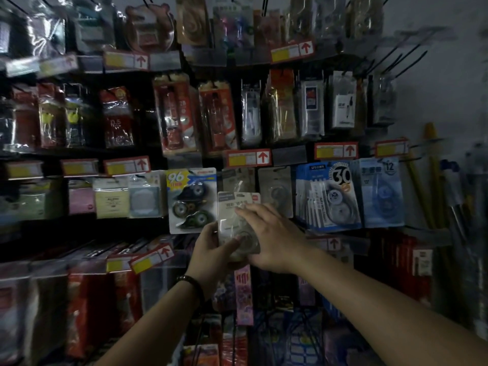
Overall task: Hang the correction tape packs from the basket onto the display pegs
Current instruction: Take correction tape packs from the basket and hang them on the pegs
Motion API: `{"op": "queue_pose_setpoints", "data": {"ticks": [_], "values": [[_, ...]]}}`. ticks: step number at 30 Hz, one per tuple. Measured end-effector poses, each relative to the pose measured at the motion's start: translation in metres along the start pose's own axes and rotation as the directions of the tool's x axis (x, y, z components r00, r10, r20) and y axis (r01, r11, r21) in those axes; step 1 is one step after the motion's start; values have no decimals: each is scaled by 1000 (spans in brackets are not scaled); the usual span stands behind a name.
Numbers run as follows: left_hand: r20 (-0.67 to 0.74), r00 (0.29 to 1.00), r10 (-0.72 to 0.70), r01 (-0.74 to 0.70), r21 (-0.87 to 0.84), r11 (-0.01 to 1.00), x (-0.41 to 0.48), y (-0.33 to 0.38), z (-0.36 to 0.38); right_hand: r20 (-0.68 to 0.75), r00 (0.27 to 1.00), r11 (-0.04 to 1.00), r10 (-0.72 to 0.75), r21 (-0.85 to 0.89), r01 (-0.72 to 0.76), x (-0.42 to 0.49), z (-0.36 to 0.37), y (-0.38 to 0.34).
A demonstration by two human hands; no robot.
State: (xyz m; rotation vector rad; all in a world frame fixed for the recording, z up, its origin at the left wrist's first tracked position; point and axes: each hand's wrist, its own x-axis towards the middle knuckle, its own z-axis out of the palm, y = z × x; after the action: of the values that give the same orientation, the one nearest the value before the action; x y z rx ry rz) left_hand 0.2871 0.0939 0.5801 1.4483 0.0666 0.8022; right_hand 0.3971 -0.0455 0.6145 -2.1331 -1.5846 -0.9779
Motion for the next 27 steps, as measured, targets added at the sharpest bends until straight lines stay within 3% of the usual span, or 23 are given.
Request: {"op": "queue_pose_setpoints", "data": {"ticks": [5,8,10,13,15,23,27], "values": [[-29,999,46,-42,141,989,10,5,-6,-64,998,1000,11,13,-10,11,3,-1],[-70,988,136,-104,343,934,9,7,-13,-111,993,997,35,-67,-42,21,3,0],[-49,970,237,-172,549,818,5,8,-17,-153,987,993,51,-101,-67,26,2,0],[68,947,313,-239,803,546,1,2,-23,-204,975,989,85,-105,-108,31,3,-2],[117,943,312,-257,851,457,0,1,-25,-219,972,987,83,-113,-110,34,4,-2],[173,949,263,-268,882,388,-9,2,-23,-116,986,979,116,-157,-133,46,0,-3],[236,950,205,-288,916,278,-20,-5,-26,-49,982,972,180,-146,-186,46,1,-3]]}}
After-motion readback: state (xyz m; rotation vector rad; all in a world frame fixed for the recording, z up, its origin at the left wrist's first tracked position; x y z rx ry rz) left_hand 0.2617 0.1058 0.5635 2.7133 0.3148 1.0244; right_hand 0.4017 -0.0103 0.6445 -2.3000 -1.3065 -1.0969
